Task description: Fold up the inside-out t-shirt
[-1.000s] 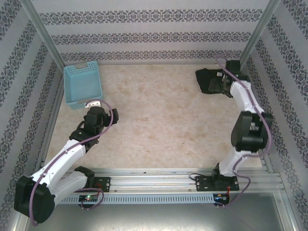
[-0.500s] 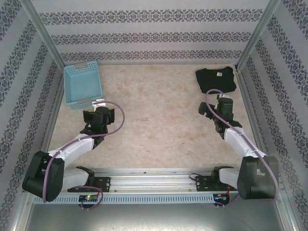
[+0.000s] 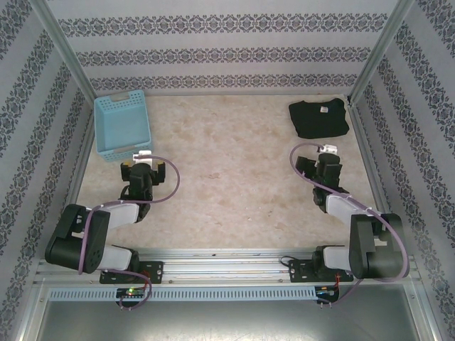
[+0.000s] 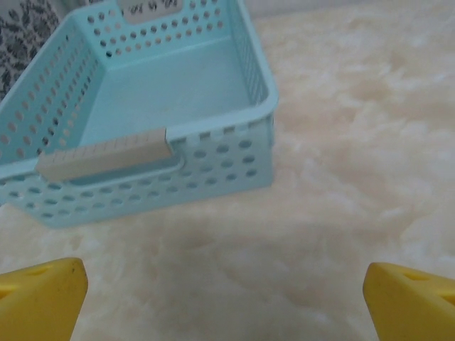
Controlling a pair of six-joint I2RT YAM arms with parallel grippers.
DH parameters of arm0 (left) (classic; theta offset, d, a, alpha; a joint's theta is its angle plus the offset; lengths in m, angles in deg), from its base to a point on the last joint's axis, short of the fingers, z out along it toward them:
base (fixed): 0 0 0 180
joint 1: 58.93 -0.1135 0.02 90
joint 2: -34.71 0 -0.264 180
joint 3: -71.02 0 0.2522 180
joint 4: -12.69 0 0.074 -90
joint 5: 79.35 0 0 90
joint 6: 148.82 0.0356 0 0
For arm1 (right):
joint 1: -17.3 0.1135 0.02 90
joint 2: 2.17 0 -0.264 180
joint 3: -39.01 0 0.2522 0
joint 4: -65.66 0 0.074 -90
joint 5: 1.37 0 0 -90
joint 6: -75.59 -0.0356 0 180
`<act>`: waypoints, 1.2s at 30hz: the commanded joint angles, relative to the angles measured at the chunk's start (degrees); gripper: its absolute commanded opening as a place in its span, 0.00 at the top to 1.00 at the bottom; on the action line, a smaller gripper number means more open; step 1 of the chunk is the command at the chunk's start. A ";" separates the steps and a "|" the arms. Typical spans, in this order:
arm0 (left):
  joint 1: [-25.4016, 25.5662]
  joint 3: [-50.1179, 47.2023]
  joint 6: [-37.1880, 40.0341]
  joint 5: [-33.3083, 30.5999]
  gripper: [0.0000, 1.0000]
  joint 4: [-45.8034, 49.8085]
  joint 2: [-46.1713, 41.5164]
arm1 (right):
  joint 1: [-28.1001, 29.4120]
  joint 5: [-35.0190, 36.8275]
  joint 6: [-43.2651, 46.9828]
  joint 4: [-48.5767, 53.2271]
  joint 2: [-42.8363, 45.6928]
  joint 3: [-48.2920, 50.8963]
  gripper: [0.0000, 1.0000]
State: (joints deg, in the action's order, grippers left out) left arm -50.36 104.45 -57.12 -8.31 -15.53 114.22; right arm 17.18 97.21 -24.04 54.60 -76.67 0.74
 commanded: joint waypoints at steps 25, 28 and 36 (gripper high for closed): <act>-4.83 0.42 -1.25 6.48 0.00 -16.76 11.76 | -0.18 -8.30 7.28 -24.46 -11.66 1.63 0.02; -4.84 0.47 -1.32 6.52 0.00 -16.59 11.83 | 0.97 -6.11 7.90 -24.87 -11.64 1.96 0.02; -4.81 0.47 -1.25 6.56 0.00 -16.65 11.81 | 1.65 -2.98 7.66 -26.01 -11.77 2.64 0.02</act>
State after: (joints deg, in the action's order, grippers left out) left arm -54.55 104.05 -57.54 -1.21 -32.88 126.48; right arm 17.97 92.03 -17.00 31.79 -88.23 3.21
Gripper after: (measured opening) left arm 0.999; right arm 0.980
